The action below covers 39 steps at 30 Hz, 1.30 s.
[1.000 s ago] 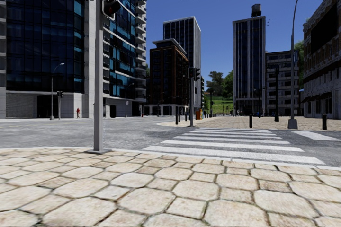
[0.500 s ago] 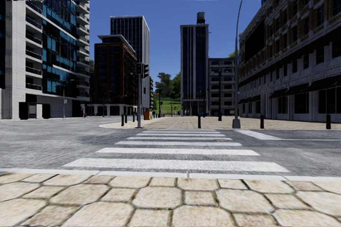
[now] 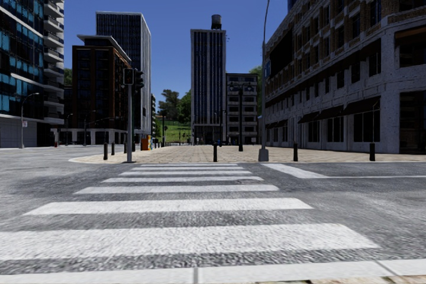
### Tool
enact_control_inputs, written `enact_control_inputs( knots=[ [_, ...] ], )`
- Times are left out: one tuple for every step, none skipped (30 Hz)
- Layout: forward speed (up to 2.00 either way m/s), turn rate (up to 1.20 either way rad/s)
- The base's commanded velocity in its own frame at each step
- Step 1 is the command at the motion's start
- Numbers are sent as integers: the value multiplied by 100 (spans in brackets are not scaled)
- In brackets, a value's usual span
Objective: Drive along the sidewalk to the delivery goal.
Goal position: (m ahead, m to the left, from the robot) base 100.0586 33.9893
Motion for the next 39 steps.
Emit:
enact_control_inputs(
  knots=[
    [200, 0],
    [200, 2],
    [199, 6],
    [199, 12],
    [199, 12],
    [199, 23],
    [199, 27],
    [199, 28],
    [198, 28],
    [194, 28],
    [194, 28],
    [180, 28],
    [167, 28],
    [159, 28],
    [159, 28],
    [152, 28],
    [148, 28],
    [146, 28],
    [146, 28],
    [146, 28],
    [146, 28],
    [144, 27],
    [142, 18],
    [140, 0],
    [140, 0],
    [139, 0],
    [138, 0],
    [138, 0],
    [138, 0],
    [138, 0],
    [138, 0],
    [138, 0],
    [138, 0],
    [138, 0],
    [138, 0],
    [138, 0],
    [138, 0],
    [138, 0],
    [138, 0]
  ],
)
